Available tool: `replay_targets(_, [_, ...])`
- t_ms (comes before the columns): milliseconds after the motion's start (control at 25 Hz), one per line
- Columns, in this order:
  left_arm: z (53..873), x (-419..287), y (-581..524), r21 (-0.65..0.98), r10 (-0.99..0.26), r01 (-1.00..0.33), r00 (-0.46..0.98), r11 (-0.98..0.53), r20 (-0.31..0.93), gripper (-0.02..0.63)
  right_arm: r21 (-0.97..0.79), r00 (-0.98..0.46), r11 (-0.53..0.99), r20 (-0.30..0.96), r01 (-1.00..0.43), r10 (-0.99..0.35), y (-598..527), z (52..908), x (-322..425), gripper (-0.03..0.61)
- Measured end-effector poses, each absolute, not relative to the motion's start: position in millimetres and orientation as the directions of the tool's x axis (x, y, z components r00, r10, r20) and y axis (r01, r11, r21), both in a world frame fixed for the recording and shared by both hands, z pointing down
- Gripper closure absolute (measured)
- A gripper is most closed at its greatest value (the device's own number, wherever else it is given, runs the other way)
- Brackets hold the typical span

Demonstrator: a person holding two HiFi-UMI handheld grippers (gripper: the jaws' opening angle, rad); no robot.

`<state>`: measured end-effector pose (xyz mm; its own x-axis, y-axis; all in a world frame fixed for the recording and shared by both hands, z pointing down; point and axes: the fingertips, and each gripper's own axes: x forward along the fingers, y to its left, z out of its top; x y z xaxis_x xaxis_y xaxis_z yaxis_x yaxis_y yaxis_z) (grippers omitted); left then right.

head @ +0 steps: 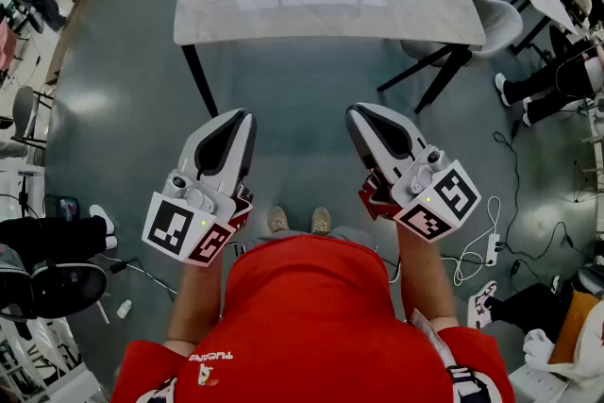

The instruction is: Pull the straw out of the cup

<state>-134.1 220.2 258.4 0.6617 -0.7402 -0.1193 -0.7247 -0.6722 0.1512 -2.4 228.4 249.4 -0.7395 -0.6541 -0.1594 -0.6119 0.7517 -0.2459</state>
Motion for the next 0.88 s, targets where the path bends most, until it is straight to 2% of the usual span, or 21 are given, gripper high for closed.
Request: replay_targets(880, [258.1, -130.4, 211.3, 0.146, -0.752, -0.738, 0.649, -0.659, -0.114, 0.609, -0.269, -0.753, 0.767, -0.177, -0.582, -0.634, 219.1, 250.5, -0.7, 0.578])
